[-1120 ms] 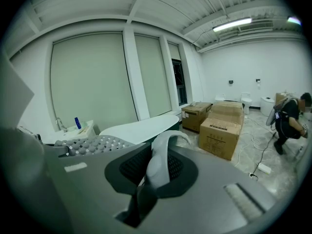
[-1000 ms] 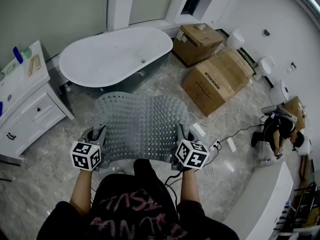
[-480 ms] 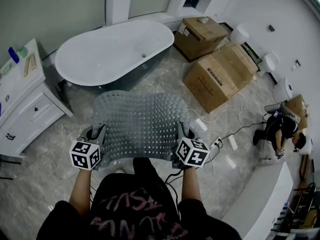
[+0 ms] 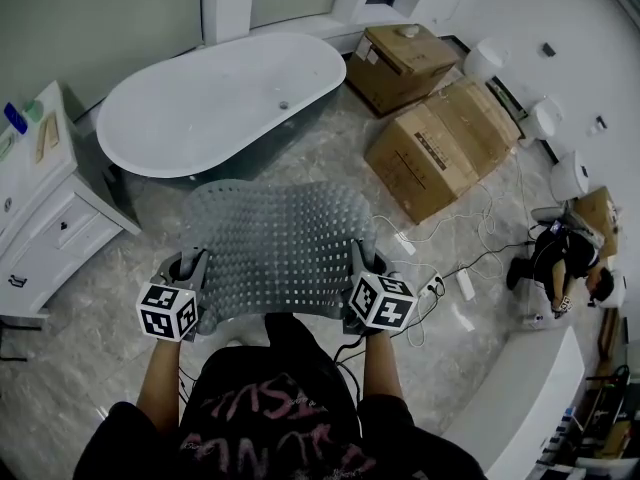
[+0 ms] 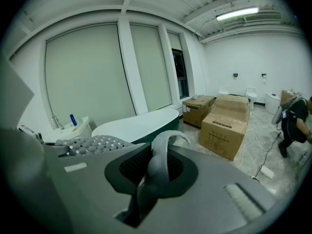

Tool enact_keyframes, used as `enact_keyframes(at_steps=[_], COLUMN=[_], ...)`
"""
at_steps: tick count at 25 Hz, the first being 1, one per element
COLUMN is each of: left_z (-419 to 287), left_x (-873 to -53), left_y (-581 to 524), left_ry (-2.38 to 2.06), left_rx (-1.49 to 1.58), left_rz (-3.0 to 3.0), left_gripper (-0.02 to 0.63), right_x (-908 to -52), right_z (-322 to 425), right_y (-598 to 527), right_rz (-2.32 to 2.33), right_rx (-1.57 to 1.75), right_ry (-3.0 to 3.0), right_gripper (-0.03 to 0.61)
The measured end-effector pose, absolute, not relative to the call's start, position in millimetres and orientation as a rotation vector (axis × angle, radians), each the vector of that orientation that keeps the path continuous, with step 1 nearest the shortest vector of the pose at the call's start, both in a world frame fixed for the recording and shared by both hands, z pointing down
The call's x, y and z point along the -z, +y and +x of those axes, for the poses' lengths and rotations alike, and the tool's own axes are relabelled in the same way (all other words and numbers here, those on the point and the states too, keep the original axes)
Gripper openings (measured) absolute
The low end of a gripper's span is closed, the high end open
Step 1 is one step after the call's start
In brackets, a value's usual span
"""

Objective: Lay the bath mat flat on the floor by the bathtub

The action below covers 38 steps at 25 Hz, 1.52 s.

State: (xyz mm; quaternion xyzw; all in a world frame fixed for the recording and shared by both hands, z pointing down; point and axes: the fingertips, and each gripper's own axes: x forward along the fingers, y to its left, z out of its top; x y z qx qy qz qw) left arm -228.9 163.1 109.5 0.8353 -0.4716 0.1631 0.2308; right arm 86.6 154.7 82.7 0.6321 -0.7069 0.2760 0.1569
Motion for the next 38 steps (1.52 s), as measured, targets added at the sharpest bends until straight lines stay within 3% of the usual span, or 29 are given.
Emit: enact_keyframes(at_steps=[38], left_z=[-129.4], left_x=[-143.5], left_y=[51.8], left_ry=[-1.369], left_rx=[-0.603], left_rz=[2.193], left_gripper=[0.031], right_x=[-152.4], right_z=[172.9], right_y=[4.6], right_rz=[1.602], right_rx=[-0.929], right_ry=[-2.086], right_gripper=[0.052])
